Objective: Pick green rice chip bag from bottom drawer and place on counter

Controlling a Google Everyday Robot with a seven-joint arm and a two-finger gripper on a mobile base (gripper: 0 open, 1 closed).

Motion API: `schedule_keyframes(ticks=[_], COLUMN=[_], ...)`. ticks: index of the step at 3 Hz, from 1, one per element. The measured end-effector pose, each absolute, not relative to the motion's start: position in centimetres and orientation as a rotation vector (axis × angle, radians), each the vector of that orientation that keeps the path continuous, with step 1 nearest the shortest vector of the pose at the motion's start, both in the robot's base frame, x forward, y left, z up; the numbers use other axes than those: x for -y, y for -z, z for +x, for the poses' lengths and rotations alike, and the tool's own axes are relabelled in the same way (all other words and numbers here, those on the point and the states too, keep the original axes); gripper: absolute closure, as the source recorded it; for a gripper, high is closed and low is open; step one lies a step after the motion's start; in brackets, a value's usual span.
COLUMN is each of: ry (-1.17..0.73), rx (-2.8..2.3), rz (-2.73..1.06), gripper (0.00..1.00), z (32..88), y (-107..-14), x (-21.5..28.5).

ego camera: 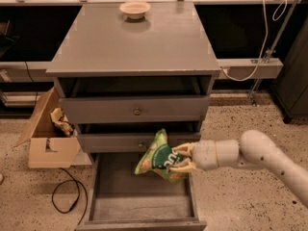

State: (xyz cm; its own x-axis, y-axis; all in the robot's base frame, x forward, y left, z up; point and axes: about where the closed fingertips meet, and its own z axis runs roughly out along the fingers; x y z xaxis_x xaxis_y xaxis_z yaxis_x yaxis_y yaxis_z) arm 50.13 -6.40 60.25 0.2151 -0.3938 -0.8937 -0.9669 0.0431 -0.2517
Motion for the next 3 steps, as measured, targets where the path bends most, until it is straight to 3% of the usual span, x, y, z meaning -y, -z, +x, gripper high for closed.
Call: schedule_keyframes(ticks=[1,3], ry=[-0.643,-0.592], rx=[-1.340,-1.347], rz=[-1.578,-1.590], gripper=[1.00,1.00], z=[50.7,50.9], y=[-68.3,-70.3], x=[5.6,5.7])
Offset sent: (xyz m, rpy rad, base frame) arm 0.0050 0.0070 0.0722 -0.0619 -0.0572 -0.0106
